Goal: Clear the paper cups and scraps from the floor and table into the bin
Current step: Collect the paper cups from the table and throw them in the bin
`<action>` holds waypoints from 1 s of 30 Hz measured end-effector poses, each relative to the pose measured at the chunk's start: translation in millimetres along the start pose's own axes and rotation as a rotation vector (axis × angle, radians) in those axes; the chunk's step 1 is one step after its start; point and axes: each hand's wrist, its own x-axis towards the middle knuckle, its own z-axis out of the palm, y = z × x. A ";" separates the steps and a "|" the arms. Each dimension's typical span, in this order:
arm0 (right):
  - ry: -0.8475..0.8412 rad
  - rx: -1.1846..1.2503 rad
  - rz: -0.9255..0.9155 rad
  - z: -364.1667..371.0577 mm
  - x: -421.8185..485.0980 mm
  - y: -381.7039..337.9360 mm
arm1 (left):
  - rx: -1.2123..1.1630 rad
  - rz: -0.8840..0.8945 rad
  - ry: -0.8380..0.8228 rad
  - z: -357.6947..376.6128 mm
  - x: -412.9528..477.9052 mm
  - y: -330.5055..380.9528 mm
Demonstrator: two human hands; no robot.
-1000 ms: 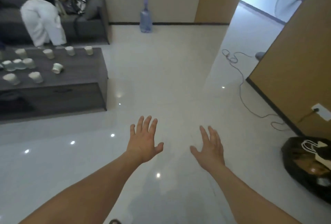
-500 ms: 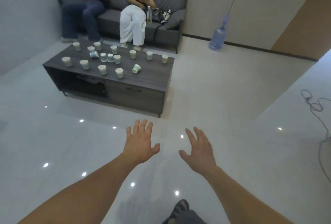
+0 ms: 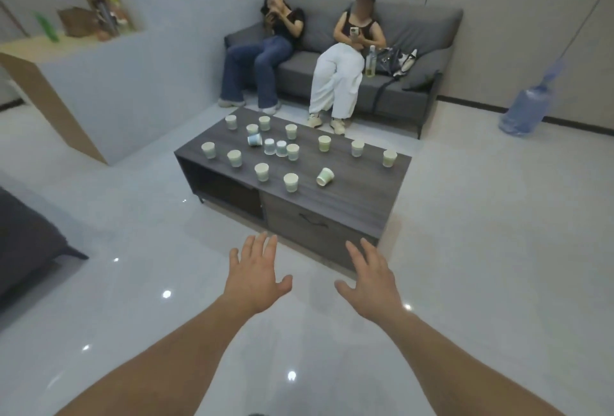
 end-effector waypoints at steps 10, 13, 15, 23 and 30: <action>-0.136 -0.045 0.012 12.0 167.7 -8.0 | -0.095 -0.018 -0.026 22.6 157.4 -45.9; -0.143 -0.048 0.066 15.4 220.7 -17.3 | -0.109 0.024 -0.025 22.9 222.9 -66.3; -0.153 -0.054 0.111 11.9 254.3 -23.3 | -0.131 0.054 -0.044 15.9 263.3 -78.3; -0.150 0.052 0.168 7.4 369.0 -42.0 | -0.130 0.136 -0.084 1.8 380.1 -109.9; -0.215 0.067 0.201 15.7 499.1 -16.4 | -0.136 0.150 -0.173 14.1 487.5 -101.1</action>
